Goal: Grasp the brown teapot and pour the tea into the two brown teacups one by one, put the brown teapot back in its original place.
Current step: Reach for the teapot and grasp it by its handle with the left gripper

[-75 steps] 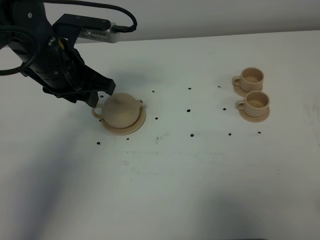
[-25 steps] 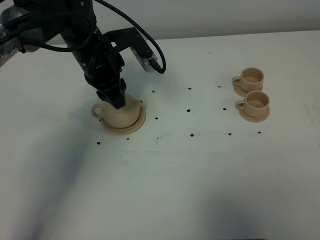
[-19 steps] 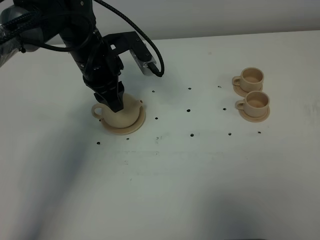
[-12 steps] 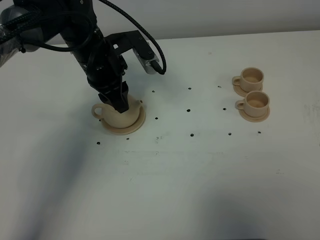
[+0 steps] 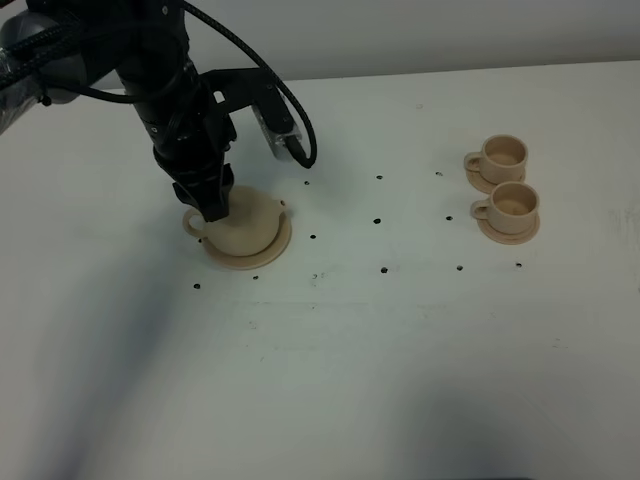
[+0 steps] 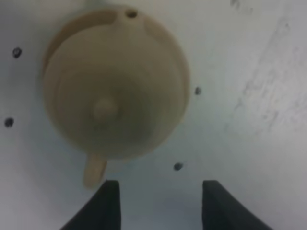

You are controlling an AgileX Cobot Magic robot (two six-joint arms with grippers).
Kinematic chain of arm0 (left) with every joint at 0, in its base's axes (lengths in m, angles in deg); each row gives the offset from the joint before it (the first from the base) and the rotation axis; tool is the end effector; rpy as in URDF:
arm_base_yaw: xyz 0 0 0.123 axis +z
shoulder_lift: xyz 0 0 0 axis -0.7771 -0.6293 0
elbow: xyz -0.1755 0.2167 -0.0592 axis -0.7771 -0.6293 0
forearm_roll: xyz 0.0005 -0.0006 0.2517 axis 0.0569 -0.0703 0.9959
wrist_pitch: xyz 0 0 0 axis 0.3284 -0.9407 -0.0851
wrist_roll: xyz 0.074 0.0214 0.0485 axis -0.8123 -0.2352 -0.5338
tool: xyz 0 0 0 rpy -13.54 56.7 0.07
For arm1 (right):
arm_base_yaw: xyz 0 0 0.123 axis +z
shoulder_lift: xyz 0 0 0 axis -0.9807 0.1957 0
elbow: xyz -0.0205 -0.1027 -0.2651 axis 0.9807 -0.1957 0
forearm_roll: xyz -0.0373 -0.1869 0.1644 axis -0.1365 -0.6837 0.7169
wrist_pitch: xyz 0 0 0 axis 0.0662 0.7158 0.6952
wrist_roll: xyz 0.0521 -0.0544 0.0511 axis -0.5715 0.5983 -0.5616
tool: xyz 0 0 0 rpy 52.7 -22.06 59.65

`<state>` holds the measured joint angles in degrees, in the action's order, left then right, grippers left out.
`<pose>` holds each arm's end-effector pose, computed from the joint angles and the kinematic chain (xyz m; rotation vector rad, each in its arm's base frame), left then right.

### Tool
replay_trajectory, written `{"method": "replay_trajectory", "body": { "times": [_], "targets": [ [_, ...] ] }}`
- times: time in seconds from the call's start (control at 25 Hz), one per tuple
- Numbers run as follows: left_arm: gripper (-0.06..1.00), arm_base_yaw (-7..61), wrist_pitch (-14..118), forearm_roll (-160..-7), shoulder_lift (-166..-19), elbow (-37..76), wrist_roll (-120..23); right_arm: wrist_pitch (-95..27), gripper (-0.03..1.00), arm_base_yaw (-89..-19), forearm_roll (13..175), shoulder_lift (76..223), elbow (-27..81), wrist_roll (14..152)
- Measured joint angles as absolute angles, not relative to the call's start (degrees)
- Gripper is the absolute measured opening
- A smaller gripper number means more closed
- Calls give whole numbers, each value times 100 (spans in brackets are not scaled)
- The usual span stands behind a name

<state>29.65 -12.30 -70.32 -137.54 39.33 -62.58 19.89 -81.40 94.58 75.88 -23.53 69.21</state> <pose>0.3986 -0.1559 0.2281 1.7066 2.4646 0.0509 -0.0089 0.0130 0.2792 -0.1318 2.0441 0.0549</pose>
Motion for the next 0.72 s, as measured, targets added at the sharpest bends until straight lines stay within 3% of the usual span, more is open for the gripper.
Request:
{"method": "replay_trajectory", "body": {
  "times": [0.4,0.72],
  "targets": [
    [42,2972,-1230,-6161,-13754,3933,-7879,1989,33,-8140,9458,7588,-2353,6921],
    [42,3114,-1230,-5937,-14006,3933,-8082,1989,33,-8140,9458,7588,-2353,6921]
  ]
}}
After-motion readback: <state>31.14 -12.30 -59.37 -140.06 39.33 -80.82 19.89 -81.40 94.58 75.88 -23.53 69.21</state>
